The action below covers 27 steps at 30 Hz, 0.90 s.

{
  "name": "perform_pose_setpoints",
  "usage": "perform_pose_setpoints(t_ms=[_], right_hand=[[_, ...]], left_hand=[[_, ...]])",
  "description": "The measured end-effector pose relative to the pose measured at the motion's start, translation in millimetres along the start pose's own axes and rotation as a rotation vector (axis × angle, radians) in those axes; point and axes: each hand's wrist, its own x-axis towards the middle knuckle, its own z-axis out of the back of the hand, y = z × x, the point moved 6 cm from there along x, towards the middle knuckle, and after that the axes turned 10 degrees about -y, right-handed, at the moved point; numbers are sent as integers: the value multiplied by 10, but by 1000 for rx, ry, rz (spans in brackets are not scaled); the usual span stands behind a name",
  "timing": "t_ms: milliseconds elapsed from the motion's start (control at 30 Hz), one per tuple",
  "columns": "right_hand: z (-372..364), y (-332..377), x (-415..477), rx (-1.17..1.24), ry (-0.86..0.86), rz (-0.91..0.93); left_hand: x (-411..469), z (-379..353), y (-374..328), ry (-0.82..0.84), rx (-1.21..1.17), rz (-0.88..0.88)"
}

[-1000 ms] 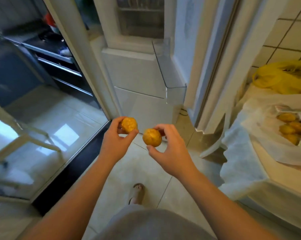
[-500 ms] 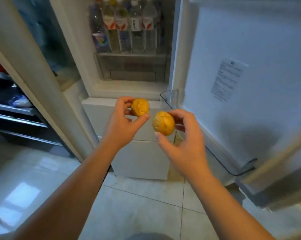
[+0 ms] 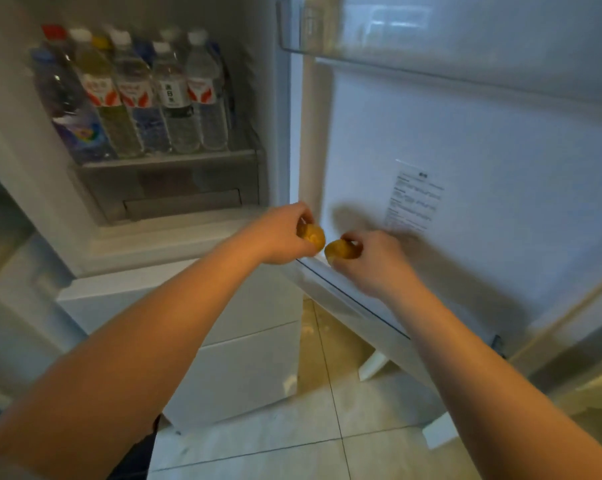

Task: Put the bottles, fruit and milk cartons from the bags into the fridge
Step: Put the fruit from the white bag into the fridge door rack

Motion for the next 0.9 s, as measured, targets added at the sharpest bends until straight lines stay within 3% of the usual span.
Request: perform_pose_setpoints(t_ms=[233, 467, 633, 767, 900], right_hand=[[-388, -38, 163, -312, 272, -72], [-463, -41, 196, -335, 303, -84], [-162, 13, -16, -222, 188, -24], [0, 86, -390, -131, 74, 185], [133, 2, -888, -90, -32, 387]], left_hand=[[280, -268, 23, 266, 348, 30], [344, -374, 20, 285, 483, 57], [167, -190, 60, 16, 285, 55], [-297, -117, 37, -255, 83, -33], [-987, -314, 5, -415, 9, -49]])
